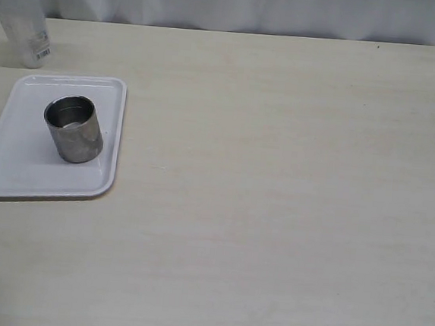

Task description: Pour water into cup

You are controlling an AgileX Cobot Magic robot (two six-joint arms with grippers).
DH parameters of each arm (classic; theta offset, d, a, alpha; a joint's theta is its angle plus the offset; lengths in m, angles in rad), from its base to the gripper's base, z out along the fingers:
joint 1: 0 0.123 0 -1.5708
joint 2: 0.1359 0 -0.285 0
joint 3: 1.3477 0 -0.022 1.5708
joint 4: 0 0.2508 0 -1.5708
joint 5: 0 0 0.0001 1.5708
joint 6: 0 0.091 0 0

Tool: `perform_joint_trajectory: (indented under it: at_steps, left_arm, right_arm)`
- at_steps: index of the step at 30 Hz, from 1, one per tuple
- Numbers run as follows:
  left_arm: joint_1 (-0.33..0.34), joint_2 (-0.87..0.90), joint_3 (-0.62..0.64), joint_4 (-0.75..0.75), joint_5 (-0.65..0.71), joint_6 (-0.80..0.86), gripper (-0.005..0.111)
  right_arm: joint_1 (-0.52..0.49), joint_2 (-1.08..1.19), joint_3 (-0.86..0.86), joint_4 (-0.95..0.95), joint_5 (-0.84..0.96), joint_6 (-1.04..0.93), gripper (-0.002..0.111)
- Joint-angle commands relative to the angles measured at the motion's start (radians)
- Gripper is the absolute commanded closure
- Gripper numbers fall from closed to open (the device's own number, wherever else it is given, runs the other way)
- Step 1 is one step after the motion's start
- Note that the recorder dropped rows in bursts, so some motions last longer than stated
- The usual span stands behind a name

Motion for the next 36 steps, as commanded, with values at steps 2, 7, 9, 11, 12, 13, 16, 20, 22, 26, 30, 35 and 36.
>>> perform_joint_trajectory:
  at_steps: [2, 7, 9, 11, 12, 13, 16, 20, 22, 26, 30, 35, 36]
  left_arm:
    - [-0.007, -0.004, 0.003, 0.001, -0.004, -0.002, 0.107]
    - [-0.007, -0.004, 0.003, 0.001, -0.004, -0.002, 0.107]
    - [-0.007, -0.004, 0.003, 0.001, -0.004, -0.002, 0.107]
    - [-0.007, -0.004, 0.003, 0.001, -0.004, -0.002, 0.107]
    - [-0.007, -0.004, 0.003, 0.001, -0.004, -0.002, 0.107]
    - [-0.007, -0.004, 0.003, 0.001, -0.004, -0.002, 0.107]
    - [-0.007, -0.004, 0.003, 0.001, -0.004, -0.002, 0.107]
    - [-0.007, -0.004, 0.003, 0.001, -0.004, -0.002, 0.107]
    - [-0.007, -0.004, 0.003, 0.001, -0.004, -0.002, 0.107]
    - [-0.007, -0.004, 0.003, 0.001, -0.004, -0.002, 0.107]
    - [-0.007, -0.004, 0.003, 0.001, -0.004, -0.002, 0.107]
    - [-0.007, -0.004, 0.003, 0.001, -0.004, -0.002, 0.107]
    - [-0.007, -0.004, 0.003, 0.001, -0.004, -0.002, 0.107]
  right_arm:
    - [-0.003, 0.005, 0.005, 0.001, 0.012, 0.005, 0.104]
    - [-0.003, 0.023, 0.009, 0.001, 0.012, 0.001, 0.104]
    - [-0.003, 0.016, 0.009, 0.001, 0.012, 0.001, 0.104]
    - [-0.003, -0.001, 0.009, 0.008, 0.019, 0.001, 0.104]
    - [-0.003, -0.013, 0.009, 0.043, 0.024, 0.001, 0.104]
    - [-0.003, -0.022, 0.011, 0.084, 0.033, 0.001, 0.104]
    - [-0.003, -0.066, 0.045, 0.24, 0.092, -0.057, 0.104]
    - [-0.003, -0.128, 0.134, 0.475, 0.132, -0.317, 0.104]
    - [-0.003, -0.162, 0.182, 0.601, 0.126, -0.489, 0.104]
    - [-0.003, -0.228, 0.254, 0.792, 0.1, -0.757, 0.104]
    - [-0.003, -0.308, 0.324, 0.974, 0.092, -0.953, 0.104]
    - [-0.003, -0.397, 0.381, 1.058, 0.092, -1.122, 0.104]
    - [-0.003, -0.413, 0.391, 1.082, 0.092, -1.166, 0.104]
